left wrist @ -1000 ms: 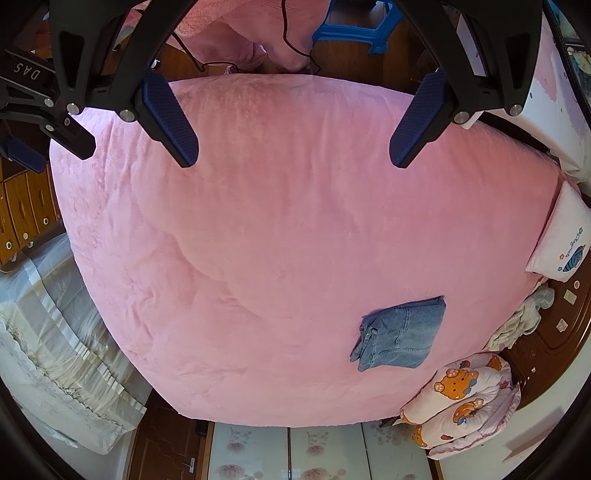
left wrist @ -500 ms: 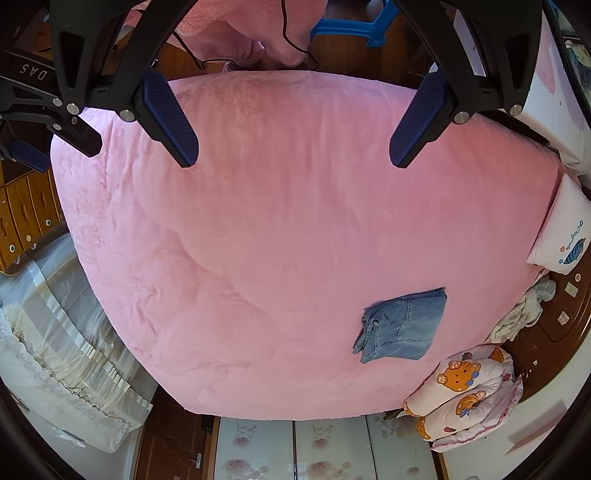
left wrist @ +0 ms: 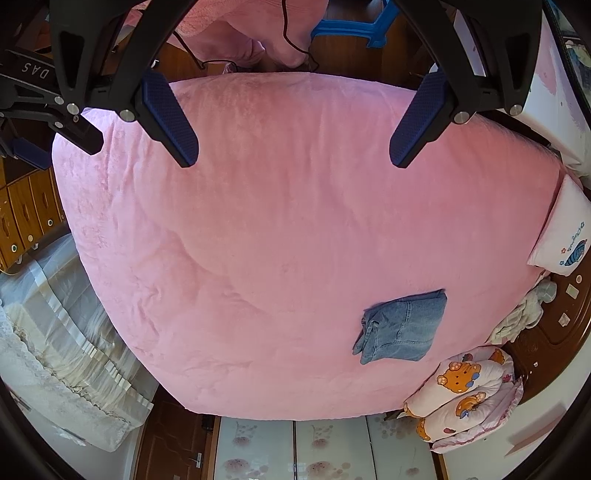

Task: Fold large clothes

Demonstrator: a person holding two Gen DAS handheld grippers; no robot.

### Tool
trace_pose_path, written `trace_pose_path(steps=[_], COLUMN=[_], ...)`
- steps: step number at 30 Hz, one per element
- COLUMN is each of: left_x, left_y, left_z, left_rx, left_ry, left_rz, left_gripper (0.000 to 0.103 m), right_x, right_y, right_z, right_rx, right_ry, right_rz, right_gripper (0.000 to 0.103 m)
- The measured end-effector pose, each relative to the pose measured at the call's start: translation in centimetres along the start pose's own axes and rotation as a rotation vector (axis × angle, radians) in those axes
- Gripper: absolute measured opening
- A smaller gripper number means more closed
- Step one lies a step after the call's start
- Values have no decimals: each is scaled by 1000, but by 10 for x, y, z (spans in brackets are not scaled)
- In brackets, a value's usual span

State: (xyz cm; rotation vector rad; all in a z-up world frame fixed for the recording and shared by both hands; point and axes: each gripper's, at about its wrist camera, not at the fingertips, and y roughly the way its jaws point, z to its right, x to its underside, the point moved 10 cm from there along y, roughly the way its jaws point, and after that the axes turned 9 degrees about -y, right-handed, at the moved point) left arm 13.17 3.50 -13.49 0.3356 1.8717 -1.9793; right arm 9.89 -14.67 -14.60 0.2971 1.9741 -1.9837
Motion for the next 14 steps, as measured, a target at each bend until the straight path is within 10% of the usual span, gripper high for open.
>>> trace_pose_path(steps=[14], left_x=[1], left_y=[-3], left_z=[-1], left_rx=[2], left_ry=[9], left_rz=[4], left_gripper=[102], right_x=[1], right_y=[0], right_z=[0], right_rx=[-1], right_ry=[-1], right_rz=[0], right_gripper=[101])
